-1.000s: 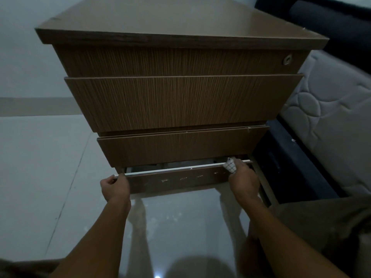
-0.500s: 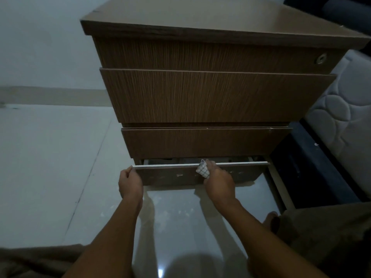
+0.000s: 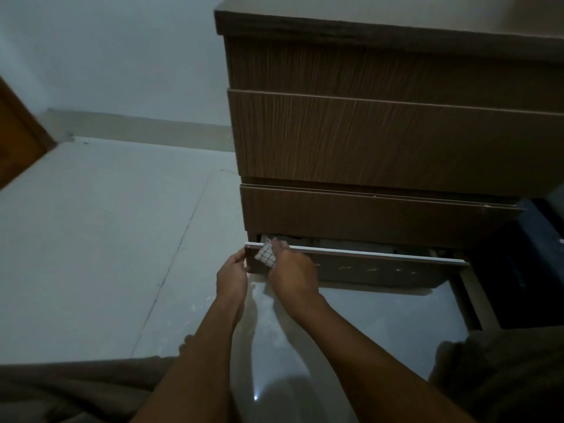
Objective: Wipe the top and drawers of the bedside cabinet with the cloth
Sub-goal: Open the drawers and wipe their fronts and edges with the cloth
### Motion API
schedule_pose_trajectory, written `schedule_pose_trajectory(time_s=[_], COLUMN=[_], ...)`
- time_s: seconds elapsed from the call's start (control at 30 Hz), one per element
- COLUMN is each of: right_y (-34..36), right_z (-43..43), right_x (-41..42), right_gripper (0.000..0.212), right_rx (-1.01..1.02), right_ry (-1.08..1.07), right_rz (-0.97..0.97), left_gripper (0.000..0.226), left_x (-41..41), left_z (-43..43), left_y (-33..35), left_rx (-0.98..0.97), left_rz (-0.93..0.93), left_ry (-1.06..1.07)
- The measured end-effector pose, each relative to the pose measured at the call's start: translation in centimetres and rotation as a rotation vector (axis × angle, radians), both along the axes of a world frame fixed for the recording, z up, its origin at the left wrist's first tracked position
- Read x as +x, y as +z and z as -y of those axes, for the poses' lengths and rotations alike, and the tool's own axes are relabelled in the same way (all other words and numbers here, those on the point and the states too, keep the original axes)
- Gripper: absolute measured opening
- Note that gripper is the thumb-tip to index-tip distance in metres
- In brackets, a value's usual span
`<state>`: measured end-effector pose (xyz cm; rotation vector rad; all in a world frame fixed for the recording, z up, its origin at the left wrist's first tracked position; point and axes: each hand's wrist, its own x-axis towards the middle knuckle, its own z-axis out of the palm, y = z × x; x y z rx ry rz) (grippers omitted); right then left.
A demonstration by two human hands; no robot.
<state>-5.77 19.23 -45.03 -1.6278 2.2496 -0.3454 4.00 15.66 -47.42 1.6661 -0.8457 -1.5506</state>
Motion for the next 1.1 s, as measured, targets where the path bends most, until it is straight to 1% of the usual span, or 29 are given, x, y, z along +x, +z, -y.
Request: schedule_pose_trajectory(time_s=[0.1, 0.3, 0.37, 0.43, 0.5, 0.6, 0.67, 0.77, 0.87, 1.0, 1.03, 1.1], right_y=[0.2, 0.4, 0.4, 0.3, 0.0, -0.8, -1.1, -0.7, 0.1, 0.3, 0.4, 0.8], right_z=[1.2, 2.8, 3.0, 3.0, 2.5, 0.9, -0.2, -0.5, 1.1, 3.2, 3.7, 4.4], right_x=[1.7, 3.7, 3.4, 2.6, 1.6, 0.2, -0.5, -0.5, 0.7, 2.6, 2.9, 2.9], right_gripper=[0.056, 0.044, 0.044, 0.047, 0.049, 0.055, 0.061, 0.062, 0.050, 0.034, 0.032, 0.032], right_rx=[-0.011, -0.035, -0.036, -0.031, -0.079, -0.291, -0.332, -0.221, -0.138, -0.122, -0.098, -0.062], right_ry=[0.058, 0.131, 0.159, 0.217, 0.251, 0.118, 0.006, -0.020, 0.038, 0.096, 0.112, 0.120], right_rz=[-0.003, 0.016, 0.066, 0.170, 0.245, 0.274, 0.208, 0.085, 0.001, -0.052, -0.020, 0.169], left_gripper=[0.027, 0.021, 0.024, 0.026, 0.026, 0.038, 0.044, 0.046, 0.048, 0.045, 0.043, 0.040], left_x=[0.4, 1.1, 1.2, 1.2, 1.2, 1.4, 1.5, 1.7, 1.7, 1.7, 1.7, 1.7], left_z=[0.0, 0.6, 0.7, 0.9, 0.8, 0.4, 0.4, 0.4, 0.4, 0.4, 0.4, 0.5], left_y=[0.1, -0.4, -0.7, -0.9, -1.0, -0.3, -0.1, -0.2, -0.3, -0.6, -0.6, -0.4], left_rx=[0.022, 0.098, 0.107, 0.109, 0.105, 0.056, 0.038, 0.025, 0.013, 0.019, 0.020, 0.025], left_rz=[-0.069, -0.048, -0.022, -0.010, -0.031, -0.057, -0.034, -0.016, 0.001, 0.019, 0.023, 0.036], left_ry=[0.009, -0.004, -0.022, -0.008, -0.011, -0.088, -0.115, -0.123, -0.148, -0.143, -0.141, -0.132])
